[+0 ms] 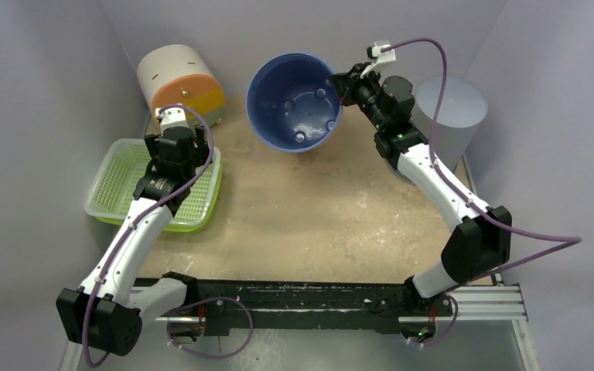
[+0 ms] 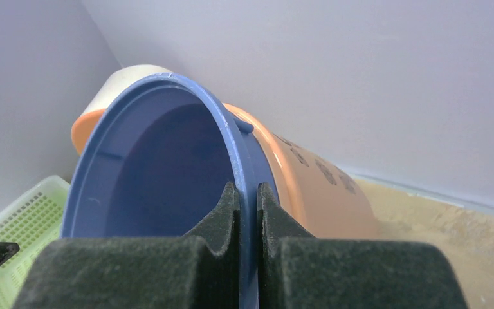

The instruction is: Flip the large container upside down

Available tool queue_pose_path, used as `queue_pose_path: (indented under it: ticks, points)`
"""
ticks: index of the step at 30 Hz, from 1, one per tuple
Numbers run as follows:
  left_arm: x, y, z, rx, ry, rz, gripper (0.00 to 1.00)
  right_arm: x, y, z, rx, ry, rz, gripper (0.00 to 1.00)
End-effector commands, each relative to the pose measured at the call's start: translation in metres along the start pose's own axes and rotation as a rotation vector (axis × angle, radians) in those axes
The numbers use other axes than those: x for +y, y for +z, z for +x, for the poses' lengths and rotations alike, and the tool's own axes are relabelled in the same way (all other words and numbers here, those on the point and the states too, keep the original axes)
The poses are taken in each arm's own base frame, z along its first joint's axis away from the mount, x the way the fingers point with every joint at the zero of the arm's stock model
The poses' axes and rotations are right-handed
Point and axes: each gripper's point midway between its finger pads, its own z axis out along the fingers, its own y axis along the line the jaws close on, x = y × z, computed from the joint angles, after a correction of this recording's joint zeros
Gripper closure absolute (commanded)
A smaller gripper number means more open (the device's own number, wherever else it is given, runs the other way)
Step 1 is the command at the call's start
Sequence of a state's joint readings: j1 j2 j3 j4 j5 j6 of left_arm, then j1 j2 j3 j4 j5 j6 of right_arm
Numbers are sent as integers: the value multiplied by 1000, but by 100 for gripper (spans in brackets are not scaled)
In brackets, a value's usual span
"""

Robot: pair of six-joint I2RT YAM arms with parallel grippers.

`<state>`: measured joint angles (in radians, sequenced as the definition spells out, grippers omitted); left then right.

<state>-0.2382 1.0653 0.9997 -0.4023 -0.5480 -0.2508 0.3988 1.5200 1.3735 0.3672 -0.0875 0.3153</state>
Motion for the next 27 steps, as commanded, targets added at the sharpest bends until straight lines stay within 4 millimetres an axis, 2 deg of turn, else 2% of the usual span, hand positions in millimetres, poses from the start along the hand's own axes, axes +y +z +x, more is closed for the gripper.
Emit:
queue_pose_path:
  ticks: [1, 7, 11, 15, 17, 20, 22, 24, 27]
  points:
    - [2, -7, -22, -75, -39, 1, 18, 34, 0, -100, -313, -72, -100, 100]
    - [-1, -6, -20, -72, -37, 8, 18, 27, 3, -51, -202, -175, -117, 100]
    - [-2, -4, -19, -66, -37, 11, 17, 17, -8, -28, -159, -230, -94, 100]
    - [-2, -3, -18, -64, -35, 6, 18, 27, -22, -4, -92, -279, -168, 100]
    - [-1, -3, -19, -66, -34, 1, 18, 35, -29, 17, -25, -290, -210, 100]
    - [-1, -2, -19, -65, -32, 2, 18, 47, -40, 61, 88, -301, -230, 100]
    - [-3, -1, -17, -58, -29, 5, 18, 46, -49, 91, 150, -278, -195, 100]
    - [-4, -1, -16, -53, -29, 9, 17, 31, -58, 117, 193, -223, -118, 100]
    - [-5, 0, -14, -49, -30, 14, 18, 1, -76, 169, 286, -171, 7, 100]
